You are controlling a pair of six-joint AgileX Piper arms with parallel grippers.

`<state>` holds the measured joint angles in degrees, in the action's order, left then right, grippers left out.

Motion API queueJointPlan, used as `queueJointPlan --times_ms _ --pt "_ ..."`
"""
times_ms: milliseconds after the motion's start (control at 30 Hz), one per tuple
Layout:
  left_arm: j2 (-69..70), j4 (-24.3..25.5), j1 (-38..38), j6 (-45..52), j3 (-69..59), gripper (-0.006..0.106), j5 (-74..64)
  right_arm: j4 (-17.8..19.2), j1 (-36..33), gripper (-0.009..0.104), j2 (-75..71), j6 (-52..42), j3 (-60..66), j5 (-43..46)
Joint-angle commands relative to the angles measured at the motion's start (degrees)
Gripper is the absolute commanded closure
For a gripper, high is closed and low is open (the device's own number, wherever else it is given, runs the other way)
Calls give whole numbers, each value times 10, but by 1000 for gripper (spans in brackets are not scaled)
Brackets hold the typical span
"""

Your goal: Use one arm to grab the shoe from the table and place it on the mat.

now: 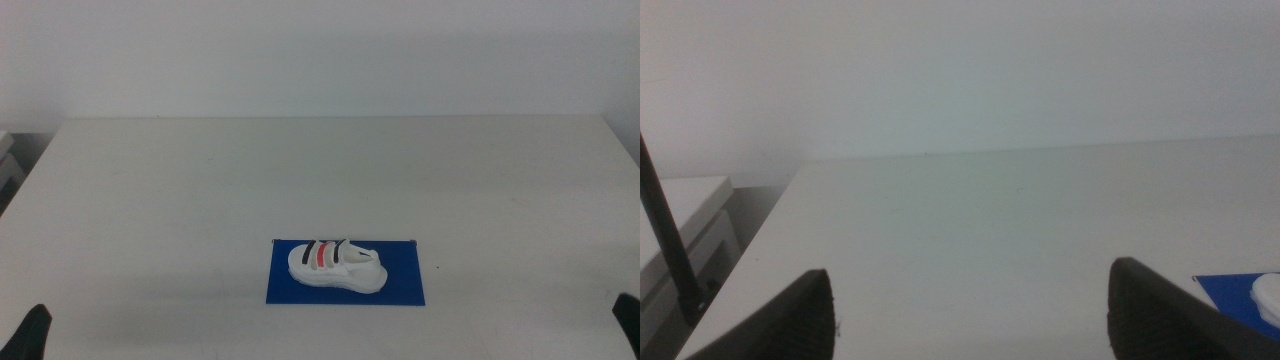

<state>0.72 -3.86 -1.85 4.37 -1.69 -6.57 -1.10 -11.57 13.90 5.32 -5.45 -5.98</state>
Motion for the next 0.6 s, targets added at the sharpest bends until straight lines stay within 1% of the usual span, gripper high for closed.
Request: queueJointPlan --times_ms 0,333,400,567 --pt "8 -5 -2 -3 -4 7 47 5 5 8 -22 -4 7 45" --pt "8 -5 -2 -3 -4 7 47 4 5 8 -159 -4 74 45" --pt "8 -5 -2 -3 -4 7 47 3 5 8 -159 -4 74 29" --pt "8 -5 -2 -3 -4 7 47 1 5 8 -160 -4 74 34"
